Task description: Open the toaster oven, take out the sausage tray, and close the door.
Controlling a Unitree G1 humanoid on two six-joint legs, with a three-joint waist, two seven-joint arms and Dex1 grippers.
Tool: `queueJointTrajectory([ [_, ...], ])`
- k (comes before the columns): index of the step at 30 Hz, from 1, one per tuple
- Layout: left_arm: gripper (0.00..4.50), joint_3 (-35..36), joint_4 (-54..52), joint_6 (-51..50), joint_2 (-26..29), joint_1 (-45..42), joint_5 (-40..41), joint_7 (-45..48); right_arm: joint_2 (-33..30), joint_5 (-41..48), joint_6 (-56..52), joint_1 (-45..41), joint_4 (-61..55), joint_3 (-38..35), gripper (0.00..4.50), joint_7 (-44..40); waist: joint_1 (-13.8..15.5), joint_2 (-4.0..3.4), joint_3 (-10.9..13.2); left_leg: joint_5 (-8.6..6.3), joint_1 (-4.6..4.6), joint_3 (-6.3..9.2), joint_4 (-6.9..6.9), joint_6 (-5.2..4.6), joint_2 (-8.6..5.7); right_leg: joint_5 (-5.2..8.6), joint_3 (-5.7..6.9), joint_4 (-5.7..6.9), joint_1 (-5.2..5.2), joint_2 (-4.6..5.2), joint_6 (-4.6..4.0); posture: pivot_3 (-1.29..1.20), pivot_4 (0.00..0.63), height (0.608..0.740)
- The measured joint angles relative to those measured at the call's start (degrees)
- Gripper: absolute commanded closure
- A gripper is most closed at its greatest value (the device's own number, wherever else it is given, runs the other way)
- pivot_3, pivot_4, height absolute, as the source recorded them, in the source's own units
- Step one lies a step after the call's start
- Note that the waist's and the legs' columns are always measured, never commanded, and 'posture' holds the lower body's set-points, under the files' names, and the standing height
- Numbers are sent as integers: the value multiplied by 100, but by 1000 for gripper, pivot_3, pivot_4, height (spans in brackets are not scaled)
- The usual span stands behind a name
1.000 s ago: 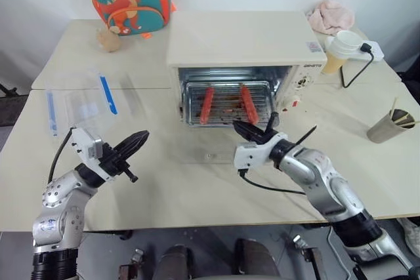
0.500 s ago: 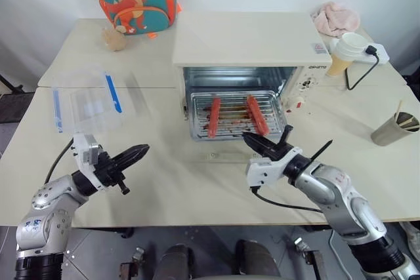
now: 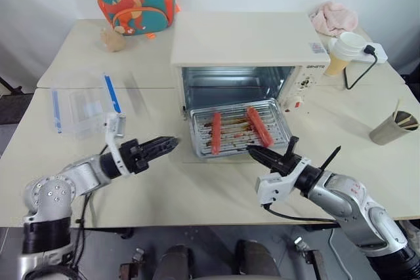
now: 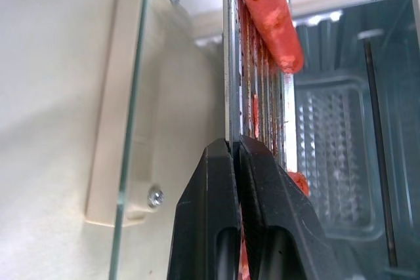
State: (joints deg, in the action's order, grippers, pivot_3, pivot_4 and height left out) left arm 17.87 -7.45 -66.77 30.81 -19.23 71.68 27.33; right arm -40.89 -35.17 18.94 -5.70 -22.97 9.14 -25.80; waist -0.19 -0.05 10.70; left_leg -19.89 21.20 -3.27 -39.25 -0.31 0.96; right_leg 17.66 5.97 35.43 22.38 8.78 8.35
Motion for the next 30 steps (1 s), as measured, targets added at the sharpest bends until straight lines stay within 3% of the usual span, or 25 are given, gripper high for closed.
queueJointTrajectory([
  [10,22,-41,196,-603,-343,-265,836,-1173,0,132,207,-71,-17,-37,4500,-167,5,0,0,2,-1,0,-1,3,-1,0,-2,0,-1,-2,0,0,150,740],
  [13,586,-101,459,-708,-561,-288,1061,-1588,3,165,235,-120,-21,-36,4500,-208,14,2,1,2,0,2,-6,3,-1,0,-2,0,-4,-2,0,0,150,740],
  [23,3718,-97,839,-585,-726,-313,2041,-2547,3,215,322,-137,-31,-36,4500,-248,12,2,0,2,-1,2,-7,4,-1,0,-3,1,-4,-2,0,0,150,740],
  [26,4474,-107,860,-509,-729,-314,2277,-2802,3,230,368,-139,-35,-37,4500,-278,14,2,0,2,-1,2,-7,4,-2,0,-3,1,-4,-1,0,0,150,740],
  [30,4492,-204,971,-433,-690,-311,2594,-3155,3,314,355,-143,-69,-51,4500,-408,14,3,0,2,-2,3,-7,4,-2,0,-3,1,-5,-2,0,0,150,740],
])
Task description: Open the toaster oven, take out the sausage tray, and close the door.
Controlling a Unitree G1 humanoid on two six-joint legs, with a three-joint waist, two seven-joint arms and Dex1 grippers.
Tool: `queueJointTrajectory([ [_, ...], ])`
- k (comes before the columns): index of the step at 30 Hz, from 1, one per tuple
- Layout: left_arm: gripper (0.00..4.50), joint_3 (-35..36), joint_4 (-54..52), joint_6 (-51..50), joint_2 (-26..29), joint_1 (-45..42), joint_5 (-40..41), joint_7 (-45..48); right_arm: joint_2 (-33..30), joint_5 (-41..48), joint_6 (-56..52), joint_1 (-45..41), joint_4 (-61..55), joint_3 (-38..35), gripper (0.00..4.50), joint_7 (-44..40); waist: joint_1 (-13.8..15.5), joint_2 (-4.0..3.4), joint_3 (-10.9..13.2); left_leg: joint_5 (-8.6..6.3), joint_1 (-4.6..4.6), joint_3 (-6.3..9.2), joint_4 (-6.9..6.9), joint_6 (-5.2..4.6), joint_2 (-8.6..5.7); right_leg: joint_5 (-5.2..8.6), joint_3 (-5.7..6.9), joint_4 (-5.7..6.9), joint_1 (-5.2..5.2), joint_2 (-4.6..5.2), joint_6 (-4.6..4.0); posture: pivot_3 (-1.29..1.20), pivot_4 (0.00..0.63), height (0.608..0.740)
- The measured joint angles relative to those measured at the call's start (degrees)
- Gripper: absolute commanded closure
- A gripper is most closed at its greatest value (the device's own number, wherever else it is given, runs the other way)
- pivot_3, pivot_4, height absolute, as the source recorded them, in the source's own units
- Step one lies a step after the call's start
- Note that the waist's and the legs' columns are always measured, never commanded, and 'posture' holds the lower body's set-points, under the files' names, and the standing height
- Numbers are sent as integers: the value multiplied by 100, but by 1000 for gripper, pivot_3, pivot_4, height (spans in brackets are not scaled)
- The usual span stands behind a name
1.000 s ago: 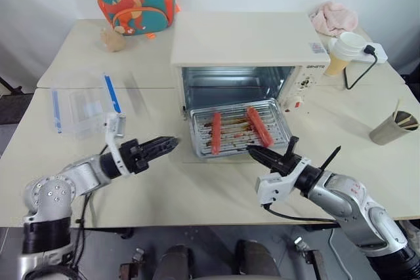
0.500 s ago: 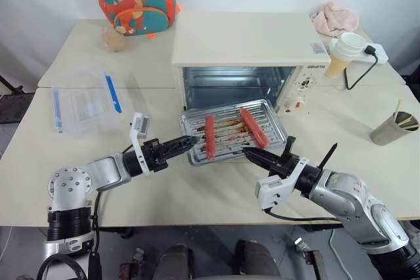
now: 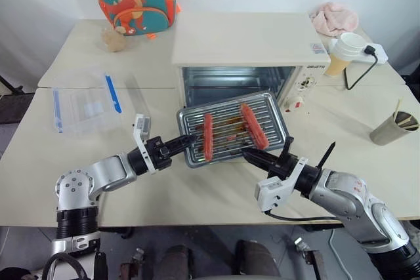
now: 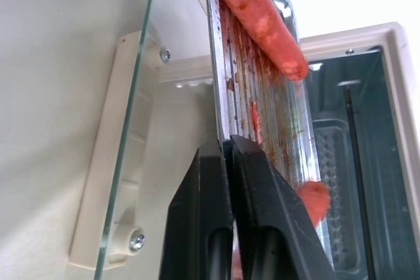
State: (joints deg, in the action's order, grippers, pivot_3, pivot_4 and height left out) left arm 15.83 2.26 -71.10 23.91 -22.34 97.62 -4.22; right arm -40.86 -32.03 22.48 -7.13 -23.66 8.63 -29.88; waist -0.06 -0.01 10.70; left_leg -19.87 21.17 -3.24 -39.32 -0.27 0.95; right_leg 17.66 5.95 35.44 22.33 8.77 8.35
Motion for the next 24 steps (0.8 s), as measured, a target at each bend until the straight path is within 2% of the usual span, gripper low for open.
queueJointTrajectory([
  [7,4492,-332,2,158,398,124,862,-536,-4,464,-4,17,0,-15,4500,-342,-2,0,0,0,-1,3,0,0,0,0,-1,1,0,0,0,0,150,740],
  [10,4500,-454,-61,295,547,245,1200,-735,-4,769,-19,14,-5,-24,3819,-435,-3,0,0,0,-1,4,0,0,0,0,-1,0,-1,0,0,0,150,740],
  [12,4500,-455,-171,372,534,331,1309,-876,-4,992,-30,4,-5,-41,3185,-481,-2,0,0,0,-1,4,0,0,0,0,0,0,-2,0,0,0,150,740],
  [13,4500,-417,-201,454,530,384,1329,-978,-5,1148,-30,-16,-7,-42,2712,-526,0,0,0,0,-3,4,-1,0,0,0,-1,-1,-4,0,0,0,150,740],
  [18,4500,-47,-243,606,502,550,1330,-1118,-87,1979,-57,40,-67,-42,1326,-851,1,0,0,0,-2,4,-2,0,0,0,0,-2,-5,0,0,0,150,740],
  [20,4500,138,-321,579,598,692,1339,-1087,-215,2686,-191,233,-229,-52,1326,-1143,3,0,0,0,-1,8,0,0,0,0,2,-3,-6,0,0,0,150,740],
  [21,4500,254,-350,490,748,826,1339,-989,-339,3369,-404,452,-412,-75,1326,-1408,4,0,0,0,-2,9,4,0,0,0,2,-4,-5,0,0,0,150,740],
  [24,4500,551,-344,214,1169,1149,1335,-584,-537,4538,-831,716,-730,-293,1326,-1818,-1,0,0,0,-2,6,3,-1,0,1,0,-6,-6,0,-2,0,150,740],
])
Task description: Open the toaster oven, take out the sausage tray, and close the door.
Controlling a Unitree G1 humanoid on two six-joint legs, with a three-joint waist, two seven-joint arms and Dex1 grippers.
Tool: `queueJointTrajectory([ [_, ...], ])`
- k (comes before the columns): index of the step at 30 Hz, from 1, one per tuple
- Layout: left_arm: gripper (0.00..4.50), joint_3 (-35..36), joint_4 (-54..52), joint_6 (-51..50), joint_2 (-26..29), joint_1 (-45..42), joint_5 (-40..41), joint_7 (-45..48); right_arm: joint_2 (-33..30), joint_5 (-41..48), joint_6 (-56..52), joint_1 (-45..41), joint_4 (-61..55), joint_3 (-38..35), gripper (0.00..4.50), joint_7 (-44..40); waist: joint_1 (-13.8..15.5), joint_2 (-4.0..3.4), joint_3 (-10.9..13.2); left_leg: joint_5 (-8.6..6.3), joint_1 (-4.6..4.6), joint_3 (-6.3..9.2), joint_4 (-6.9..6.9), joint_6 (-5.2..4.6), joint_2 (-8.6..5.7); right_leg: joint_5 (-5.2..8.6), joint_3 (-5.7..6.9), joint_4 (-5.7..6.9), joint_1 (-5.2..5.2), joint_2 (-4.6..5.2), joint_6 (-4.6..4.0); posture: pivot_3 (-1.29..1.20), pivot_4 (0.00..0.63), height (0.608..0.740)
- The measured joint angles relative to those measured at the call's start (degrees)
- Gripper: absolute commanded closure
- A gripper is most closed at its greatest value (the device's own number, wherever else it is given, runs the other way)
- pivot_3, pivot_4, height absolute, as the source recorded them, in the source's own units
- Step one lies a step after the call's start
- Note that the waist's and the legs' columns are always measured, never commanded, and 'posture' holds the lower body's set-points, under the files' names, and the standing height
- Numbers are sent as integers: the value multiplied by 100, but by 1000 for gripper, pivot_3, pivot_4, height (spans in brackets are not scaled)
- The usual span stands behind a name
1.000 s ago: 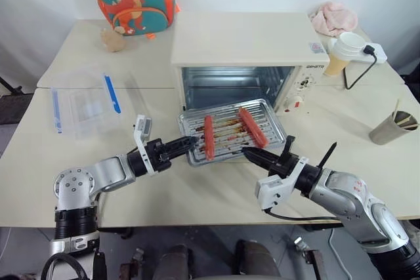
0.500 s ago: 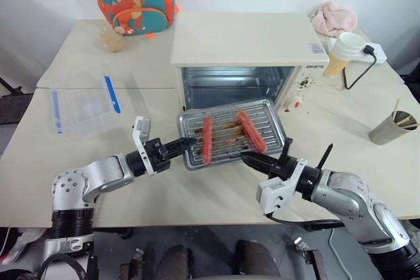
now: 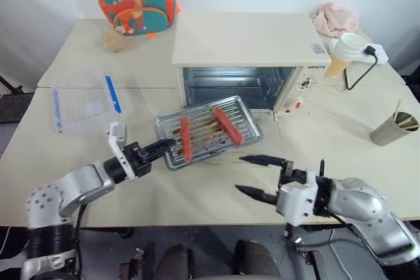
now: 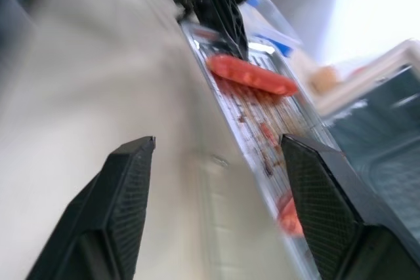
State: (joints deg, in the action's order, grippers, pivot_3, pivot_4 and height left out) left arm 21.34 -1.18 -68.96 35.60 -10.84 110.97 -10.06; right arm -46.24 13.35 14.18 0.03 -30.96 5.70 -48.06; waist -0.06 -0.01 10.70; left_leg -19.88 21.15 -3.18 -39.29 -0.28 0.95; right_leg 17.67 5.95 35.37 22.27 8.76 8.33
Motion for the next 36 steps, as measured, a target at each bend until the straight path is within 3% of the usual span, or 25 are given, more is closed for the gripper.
queueJointTrajectory([
  [2,4500,249,8,-327,392,371,13,612,-101,542,-267,77,-44,-268,1326,-185,-16,2,-1,0,-6,-8,0,0,3,2,-4,-2,-2,-5,-4,0,150,740],
  [5,4500,581,129,-596,801,930,16,1235,-122,1032,-584,94,145,-570,2180,-314,-2,3,-2,0,-6,-8,0,0,6,6,-6,-6,-2,-6,-11,0,150,740],
  [6,4500,711,200,-623,893,1110,12,1368,-114,1139,-679,92,301,-703,2647,-332,-1,3,-1,-1,-6,-11,0,-1,6,6,-10,-10,-2,-5,-11,0,150,740],
  [12,4500,1534,506,-613,1059,2111,14,2020,-36,1304,-798,31,1354,-1137,4464,-522,17,9,-5,-3,3,-14,1,-5,6,6,-12,-34,-5,-3,-11,0,150,740],
  [24,4500,2806,591,-79,362,3201,14,2243,-22,508,105,-620,4203,-1293,4464,-1090,-19,11,-6,-4,-6,-40,3,-7,15,8,-30,-35,-1,-4,-15,0,150,740],
  [36,4500,2793,392,563,-439,2485,15,1547,718,379,194,-1584,5235,-946,4464,-1525,-21,14,-10,-4,-5,-43,1,-4,16,6,-30,-23,6,-6,-15,0,150,740],
])
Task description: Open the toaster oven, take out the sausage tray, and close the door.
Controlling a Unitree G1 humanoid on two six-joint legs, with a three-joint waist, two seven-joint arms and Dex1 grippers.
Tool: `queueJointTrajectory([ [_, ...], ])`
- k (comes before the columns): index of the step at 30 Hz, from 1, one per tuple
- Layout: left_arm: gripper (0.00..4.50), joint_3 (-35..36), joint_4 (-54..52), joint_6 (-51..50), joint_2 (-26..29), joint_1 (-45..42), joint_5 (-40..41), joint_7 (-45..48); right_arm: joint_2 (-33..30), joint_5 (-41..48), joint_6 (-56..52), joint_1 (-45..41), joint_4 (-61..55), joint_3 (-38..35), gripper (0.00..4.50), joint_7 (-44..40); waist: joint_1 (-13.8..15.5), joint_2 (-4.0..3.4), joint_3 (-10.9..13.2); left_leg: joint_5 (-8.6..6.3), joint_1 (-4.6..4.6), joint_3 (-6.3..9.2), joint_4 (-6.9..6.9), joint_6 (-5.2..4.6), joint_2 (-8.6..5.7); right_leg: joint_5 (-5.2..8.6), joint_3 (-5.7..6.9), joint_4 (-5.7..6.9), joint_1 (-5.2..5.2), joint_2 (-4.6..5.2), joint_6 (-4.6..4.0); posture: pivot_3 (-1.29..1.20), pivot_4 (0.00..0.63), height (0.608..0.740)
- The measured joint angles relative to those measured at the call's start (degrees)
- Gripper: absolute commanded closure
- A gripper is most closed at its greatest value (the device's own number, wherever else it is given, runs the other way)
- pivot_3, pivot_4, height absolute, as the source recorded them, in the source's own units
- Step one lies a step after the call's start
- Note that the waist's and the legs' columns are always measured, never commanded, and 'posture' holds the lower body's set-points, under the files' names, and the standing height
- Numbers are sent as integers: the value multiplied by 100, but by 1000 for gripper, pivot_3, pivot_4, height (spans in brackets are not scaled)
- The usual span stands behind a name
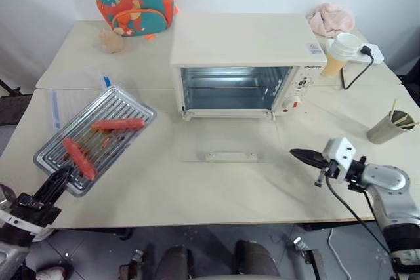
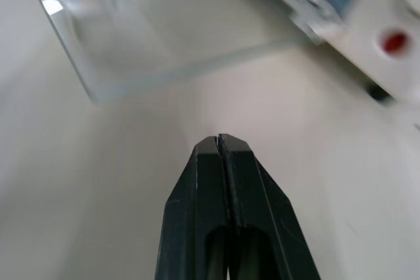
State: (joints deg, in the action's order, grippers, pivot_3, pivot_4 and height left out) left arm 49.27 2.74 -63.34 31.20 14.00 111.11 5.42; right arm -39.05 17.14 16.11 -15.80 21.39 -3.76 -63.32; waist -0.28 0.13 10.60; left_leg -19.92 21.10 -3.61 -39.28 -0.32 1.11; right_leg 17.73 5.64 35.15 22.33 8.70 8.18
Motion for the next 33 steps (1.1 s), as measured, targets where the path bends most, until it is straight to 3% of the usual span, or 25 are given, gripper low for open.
queueJointTrajectory([
  [8,4500,-1,13,73,-14,-196,0,-270,40,637,-701,-91,-934,-235,4464,-138,5,0,0,-1,-1,1,0,3,3,-1,1,6,3,-4,1,0,150,740],
  [23,4500,-38,290,-270,249,-168,0,-302,-49,1061,-1780,-738,-2163,-691,4464,656,13,5,-3,-6,4,-1,0,5,2,-1,-2,12,12,-4,1,0,150,740],
  [28,4500,-222,268,-786,751,125,0,105,-50,1106,-1802,-674,-2205,-706,4464,628,19,5,-3,-8,7,0,3,3,1,-1,-1,12,13,-3,1,0,150,740],
  [33,4500,-736,98,-1171,1323,365,-15,450,-383,1518,-2189,68,-2532,-814,4464,54,30,5,-3,-9,9,3,9,2,2,0,-2,8,14,-3,1,0,150,740],
])
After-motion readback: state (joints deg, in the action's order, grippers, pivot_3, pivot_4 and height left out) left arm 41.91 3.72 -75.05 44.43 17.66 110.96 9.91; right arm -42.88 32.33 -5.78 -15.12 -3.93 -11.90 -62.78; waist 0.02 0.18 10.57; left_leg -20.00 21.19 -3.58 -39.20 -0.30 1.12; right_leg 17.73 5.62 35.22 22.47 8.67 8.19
